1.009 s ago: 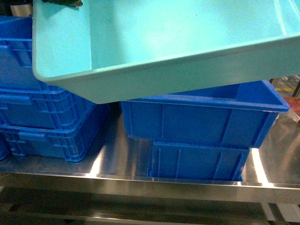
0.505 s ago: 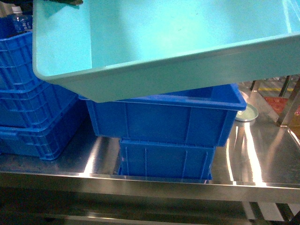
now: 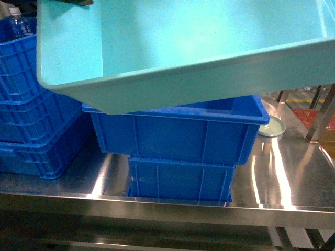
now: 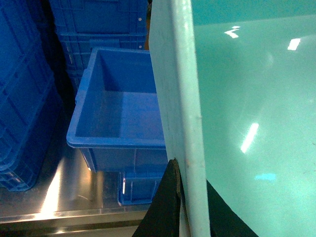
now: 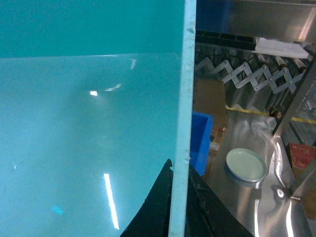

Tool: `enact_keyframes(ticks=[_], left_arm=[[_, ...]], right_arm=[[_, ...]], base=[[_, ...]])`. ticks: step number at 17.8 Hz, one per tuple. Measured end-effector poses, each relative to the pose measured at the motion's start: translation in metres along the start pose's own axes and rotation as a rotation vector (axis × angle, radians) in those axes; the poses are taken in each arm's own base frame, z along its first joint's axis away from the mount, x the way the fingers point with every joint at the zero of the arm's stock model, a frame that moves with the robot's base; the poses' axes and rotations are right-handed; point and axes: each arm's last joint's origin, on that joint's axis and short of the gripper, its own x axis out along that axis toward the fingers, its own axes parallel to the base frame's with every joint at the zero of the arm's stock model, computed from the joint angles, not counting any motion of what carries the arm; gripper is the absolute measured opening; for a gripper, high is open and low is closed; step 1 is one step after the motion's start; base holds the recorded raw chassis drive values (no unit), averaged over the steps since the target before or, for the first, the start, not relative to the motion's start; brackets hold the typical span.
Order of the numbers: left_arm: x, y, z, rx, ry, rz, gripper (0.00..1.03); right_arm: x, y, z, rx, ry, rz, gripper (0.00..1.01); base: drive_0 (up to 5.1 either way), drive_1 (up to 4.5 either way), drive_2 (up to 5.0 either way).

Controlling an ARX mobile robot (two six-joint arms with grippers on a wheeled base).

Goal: Stack blue boxes stably on right

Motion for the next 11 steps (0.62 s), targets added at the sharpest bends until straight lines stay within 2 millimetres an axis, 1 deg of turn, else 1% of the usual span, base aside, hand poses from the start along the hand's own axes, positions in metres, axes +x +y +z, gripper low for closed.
enact_keyframes(ticks=[7,8,9,11], left_arm=[[-0.0009,0.0002,0.0007,-0.001,-0.002,-0.001,0.02],[-0.0009,0.0003,0.0007,-0.001,-0.003,0.000,0.02],[-0.0009,0.0001,0.0008,-0.001,-0.004,-0.001,0.02],[0.0006,-0.0006,-0.0005,0.000,0.002,-0.004,0.02]], right_arm=[[0.0001,0.0001,0.0000,0.001,0.000,0.001,0.07],[0.0002,0.0001,-0.0001,0.001,0.000,0.001,0.07],[0.0002,0.0000,-0.0002,0.001,0.001,0.000,0.07],[0.0005,-0.0003,-0.0007,0.001,0.003,-0.001,0.07]], base=[[2.4,2.20,-5.1],[-0.1,3.56,-3.8],[-0.1,1.35,-1.5],[0.2,0.20,0.2]])
